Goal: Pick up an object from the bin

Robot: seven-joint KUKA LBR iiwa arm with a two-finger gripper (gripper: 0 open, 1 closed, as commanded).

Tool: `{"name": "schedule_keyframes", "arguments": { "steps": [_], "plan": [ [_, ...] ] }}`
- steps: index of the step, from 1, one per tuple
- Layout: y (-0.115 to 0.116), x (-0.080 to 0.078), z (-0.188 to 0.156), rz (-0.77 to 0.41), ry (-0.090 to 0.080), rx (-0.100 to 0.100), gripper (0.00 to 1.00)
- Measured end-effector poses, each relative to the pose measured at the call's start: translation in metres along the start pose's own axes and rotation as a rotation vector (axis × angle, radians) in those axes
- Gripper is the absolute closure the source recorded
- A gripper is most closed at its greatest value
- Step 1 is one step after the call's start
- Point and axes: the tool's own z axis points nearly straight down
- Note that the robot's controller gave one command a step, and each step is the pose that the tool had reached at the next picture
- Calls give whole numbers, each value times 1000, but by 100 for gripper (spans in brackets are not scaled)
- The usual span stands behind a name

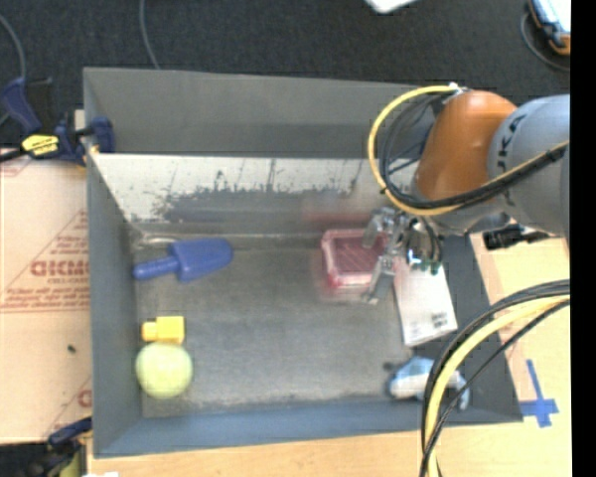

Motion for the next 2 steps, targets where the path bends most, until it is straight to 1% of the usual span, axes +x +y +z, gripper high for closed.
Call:
{"name": "schedule_keyframes", "arguments": {
  "steps": [1, 2],
  "plan": [
    [18, 16, -40, -484, -3, 2, 0],
    [11, -23, 1, 253, -8, -1, 0]
  ]
}}
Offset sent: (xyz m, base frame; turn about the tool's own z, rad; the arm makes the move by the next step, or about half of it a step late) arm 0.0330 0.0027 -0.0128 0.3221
